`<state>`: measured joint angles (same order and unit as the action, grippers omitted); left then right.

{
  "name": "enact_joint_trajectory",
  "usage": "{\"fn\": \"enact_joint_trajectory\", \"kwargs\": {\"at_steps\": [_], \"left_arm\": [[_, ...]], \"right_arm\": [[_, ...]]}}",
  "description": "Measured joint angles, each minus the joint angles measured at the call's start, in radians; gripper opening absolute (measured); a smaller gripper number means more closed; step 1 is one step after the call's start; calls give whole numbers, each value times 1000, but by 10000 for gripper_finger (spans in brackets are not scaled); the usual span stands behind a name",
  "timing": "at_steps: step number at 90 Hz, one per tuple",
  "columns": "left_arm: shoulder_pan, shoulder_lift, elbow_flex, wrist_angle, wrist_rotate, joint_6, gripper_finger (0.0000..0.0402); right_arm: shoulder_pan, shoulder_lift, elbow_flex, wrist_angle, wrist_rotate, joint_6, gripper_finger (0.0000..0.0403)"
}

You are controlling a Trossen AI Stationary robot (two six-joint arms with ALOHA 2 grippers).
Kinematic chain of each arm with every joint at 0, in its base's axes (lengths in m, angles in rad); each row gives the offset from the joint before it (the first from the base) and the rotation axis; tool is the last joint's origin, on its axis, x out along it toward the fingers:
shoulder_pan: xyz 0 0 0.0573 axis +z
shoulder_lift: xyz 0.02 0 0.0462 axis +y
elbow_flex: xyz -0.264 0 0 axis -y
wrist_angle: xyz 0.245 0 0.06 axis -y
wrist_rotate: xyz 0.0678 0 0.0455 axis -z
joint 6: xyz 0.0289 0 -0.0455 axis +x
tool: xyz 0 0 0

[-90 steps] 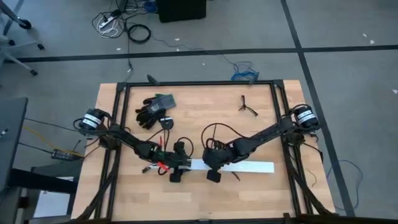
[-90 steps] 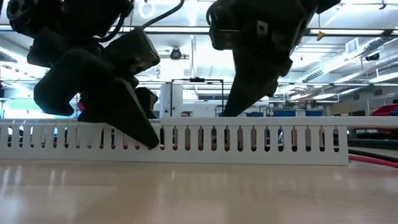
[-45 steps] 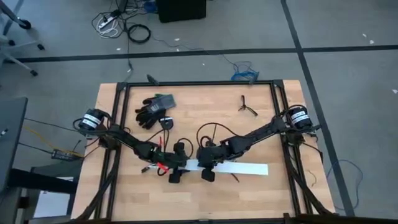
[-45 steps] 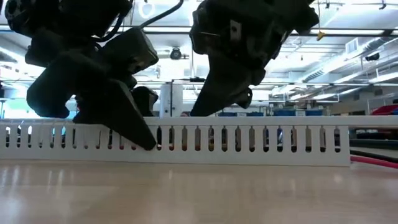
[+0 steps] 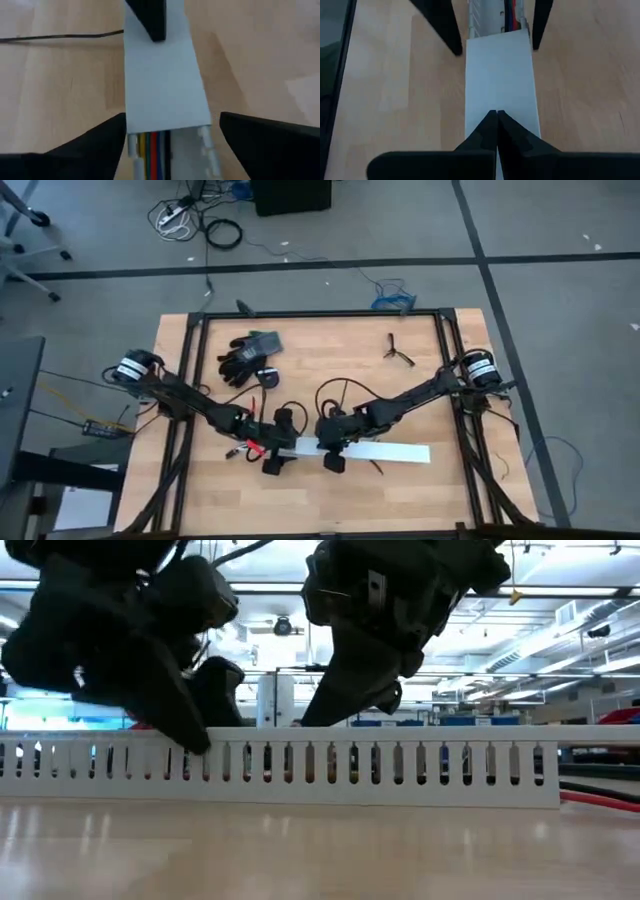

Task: Ziptie cables
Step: Close the white cable duct cover

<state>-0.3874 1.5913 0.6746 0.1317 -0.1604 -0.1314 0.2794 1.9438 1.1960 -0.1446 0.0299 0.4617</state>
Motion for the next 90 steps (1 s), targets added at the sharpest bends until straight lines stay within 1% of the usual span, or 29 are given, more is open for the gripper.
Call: {"fn": "enact_joint_trajectory", "kwargs": {"at_steps": [13,20,41,70,79,90], "left_arm": [[-13,-6,-1,-151,-3,-60,321],[-14,4,-2,-192,-6,-85,321],[-14,6,-13,-118,-28,-98,321],[-14,6,-13,-118,-28,-81,320],[-14,6,-13,-121,-29,-82,308],[-14,6,-13,-120,-28,-85,281]], "right_arm": [[0,0,-1,1,-3,-11,0],[0,0,-1,2,-4,-12,0],[0,0,-2,7,-6,-12,0],[0,0,-3,16,-17,-14,0],[0,1,-3,23,-24,-18,0],[0,1,-3,24,-26,-20,0]]}}
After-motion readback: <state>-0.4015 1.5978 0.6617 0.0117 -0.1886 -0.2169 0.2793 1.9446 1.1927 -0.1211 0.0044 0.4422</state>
